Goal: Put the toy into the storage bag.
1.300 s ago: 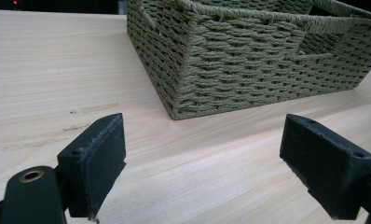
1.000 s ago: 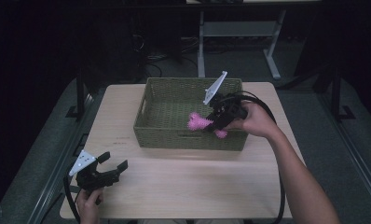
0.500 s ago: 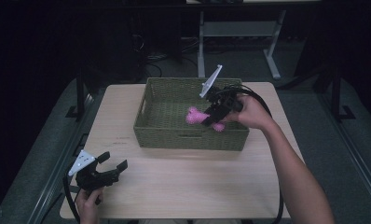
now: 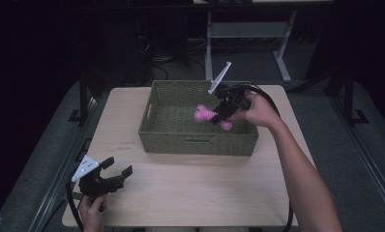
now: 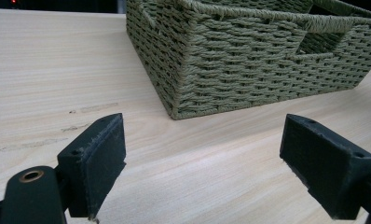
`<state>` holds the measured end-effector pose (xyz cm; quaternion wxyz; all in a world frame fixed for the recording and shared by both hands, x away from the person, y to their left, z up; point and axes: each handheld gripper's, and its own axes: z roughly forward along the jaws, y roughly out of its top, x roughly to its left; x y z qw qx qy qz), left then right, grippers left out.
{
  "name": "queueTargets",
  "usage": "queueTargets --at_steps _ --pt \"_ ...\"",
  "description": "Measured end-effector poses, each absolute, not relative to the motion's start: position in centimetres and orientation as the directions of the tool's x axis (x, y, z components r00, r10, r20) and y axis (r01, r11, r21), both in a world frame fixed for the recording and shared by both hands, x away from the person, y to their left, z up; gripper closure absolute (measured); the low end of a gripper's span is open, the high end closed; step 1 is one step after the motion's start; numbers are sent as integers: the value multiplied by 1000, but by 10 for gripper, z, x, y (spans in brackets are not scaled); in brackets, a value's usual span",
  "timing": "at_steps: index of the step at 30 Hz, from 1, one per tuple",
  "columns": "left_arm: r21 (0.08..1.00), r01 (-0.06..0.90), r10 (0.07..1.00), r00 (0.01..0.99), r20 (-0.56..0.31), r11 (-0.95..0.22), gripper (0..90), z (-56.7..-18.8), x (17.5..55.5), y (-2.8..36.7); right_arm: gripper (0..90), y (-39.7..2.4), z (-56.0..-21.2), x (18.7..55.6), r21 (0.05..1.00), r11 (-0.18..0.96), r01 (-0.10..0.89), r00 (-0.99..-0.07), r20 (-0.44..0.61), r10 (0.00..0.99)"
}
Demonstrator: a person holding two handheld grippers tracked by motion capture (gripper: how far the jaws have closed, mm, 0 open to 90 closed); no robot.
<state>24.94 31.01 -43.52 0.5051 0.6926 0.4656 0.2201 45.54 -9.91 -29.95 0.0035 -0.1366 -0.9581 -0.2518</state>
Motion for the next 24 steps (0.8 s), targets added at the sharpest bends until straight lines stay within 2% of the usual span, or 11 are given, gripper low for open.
queueTargets --at_steps 24 --pt "901 431 869 467 -167 -58 138 -436 252 309 580 -103 -327 480 445 837 319 -947 121 297"
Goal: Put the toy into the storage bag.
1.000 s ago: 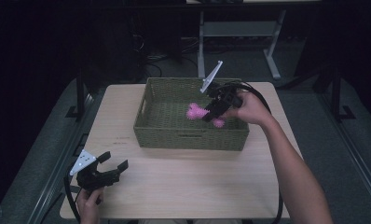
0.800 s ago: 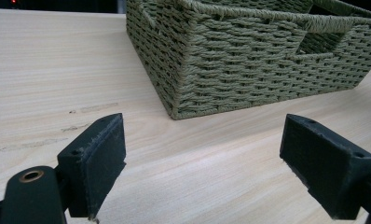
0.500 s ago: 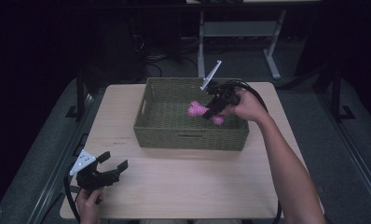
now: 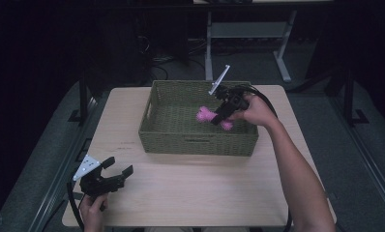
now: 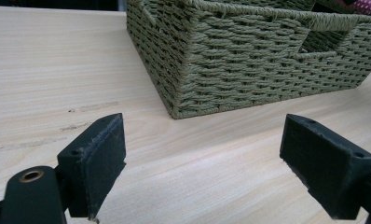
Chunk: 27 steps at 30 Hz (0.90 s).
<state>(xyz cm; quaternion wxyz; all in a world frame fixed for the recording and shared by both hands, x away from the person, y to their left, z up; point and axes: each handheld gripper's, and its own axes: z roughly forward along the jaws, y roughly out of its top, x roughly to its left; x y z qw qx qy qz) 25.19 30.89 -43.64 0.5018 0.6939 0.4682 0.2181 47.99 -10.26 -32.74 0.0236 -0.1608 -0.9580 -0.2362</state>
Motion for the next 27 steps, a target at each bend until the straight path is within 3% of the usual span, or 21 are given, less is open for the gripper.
queueTargets --at_steps 27 --pt "901 428 868 469 -164 -62 138 -436 251 309 578 -104 -358 484 411 841 351 -936 165 310"
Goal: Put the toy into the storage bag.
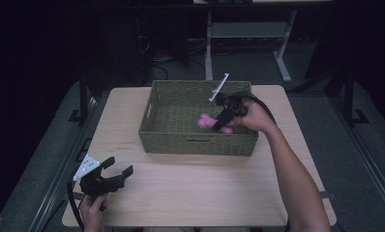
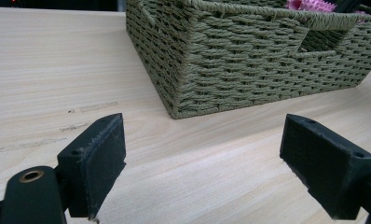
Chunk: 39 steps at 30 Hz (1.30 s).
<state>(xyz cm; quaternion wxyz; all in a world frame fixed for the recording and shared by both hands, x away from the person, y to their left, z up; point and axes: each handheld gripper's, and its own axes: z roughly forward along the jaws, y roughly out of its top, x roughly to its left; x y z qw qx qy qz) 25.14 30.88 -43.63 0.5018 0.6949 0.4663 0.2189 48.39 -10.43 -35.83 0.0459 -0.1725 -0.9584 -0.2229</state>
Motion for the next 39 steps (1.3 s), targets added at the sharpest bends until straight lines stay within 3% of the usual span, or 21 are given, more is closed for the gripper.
queueTargets --at_steps 27,39 --pt "902 428 867 469 -169 -56 138 -436 251 309 572 -99 -377 482 375 850 370 -928 187 322" --pt "900 432 865 472 -172 -57 138 -437 252 309 516 -100 -378 484 370 840 397 -917 202 344"
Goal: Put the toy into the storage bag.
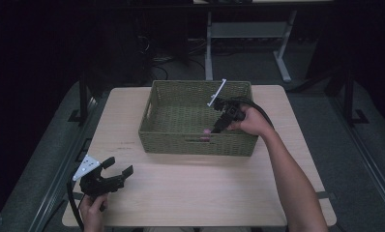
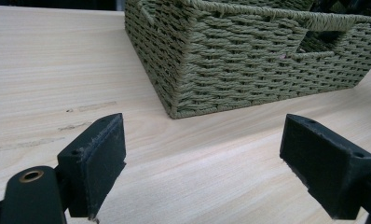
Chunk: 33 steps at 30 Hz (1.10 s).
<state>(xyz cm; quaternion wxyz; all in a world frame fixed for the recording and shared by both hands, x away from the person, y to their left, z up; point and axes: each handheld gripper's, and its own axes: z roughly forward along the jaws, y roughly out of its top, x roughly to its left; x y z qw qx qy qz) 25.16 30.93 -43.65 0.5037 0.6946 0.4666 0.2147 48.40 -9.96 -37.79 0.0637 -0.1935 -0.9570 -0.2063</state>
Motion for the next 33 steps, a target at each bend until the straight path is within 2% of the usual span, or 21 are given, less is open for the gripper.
queueTargets --at_steps 8,25,33 --pt "899 434 865 470 -174 -55 138 -437 252 308 509 -103 -369 482 406 823 398 -917 192 349" --pt "900 432 866 471 -172 -56 138 -437 251 309 415 -116 -349 476 453 786 420 -907 185 379" --pt "900 432 866 470 -171 -57 138 -437 251 309 399 -123 -341 473 461 777 429 -902 180 392"
